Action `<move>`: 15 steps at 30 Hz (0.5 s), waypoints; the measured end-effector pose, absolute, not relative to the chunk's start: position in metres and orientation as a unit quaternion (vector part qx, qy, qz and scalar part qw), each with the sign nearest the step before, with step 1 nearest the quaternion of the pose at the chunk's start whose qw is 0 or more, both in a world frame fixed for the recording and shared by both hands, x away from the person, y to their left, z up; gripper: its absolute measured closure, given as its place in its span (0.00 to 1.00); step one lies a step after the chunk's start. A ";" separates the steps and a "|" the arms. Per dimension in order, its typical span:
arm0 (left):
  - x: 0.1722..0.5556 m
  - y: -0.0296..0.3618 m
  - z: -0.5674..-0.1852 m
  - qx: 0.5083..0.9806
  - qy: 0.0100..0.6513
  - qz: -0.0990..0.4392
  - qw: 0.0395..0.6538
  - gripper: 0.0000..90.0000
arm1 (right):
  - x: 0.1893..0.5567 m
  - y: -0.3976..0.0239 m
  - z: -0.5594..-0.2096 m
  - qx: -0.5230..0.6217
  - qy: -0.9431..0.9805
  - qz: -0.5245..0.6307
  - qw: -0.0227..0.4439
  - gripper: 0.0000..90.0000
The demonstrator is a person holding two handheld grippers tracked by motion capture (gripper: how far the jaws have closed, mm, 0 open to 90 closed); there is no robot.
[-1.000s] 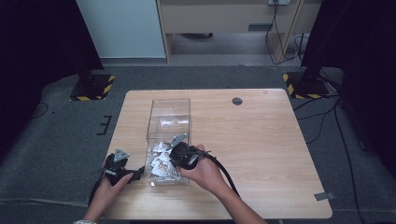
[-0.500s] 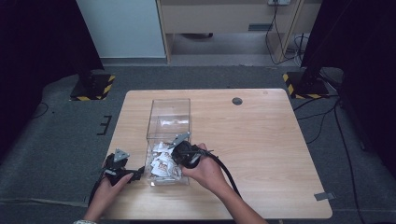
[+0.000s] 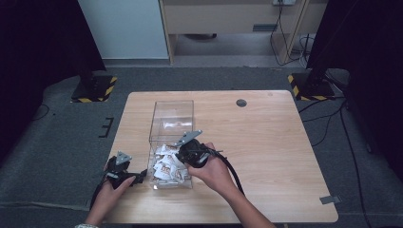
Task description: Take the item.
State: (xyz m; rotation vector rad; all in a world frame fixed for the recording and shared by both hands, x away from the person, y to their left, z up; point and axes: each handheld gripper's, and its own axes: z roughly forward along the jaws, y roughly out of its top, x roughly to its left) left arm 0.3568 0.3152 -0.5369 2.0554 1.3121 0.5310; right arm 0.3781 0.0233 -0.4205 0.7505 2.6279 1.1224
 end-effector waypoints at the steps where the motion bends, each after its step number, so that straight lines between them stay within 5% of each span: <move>1: 0.357 0.315 -0.537 0.781 0.499 0.202 0.317 0.00 | 0.378 0.023 -0.419 0.253 0.885 0.380 0.094 0.99; 15: 0.357 0.315 -0.537 0.781 0.499 0.202 0.317 0.00 | 0.378 0.020 -0.405 0.251 0.877 0.397 0.098 0.99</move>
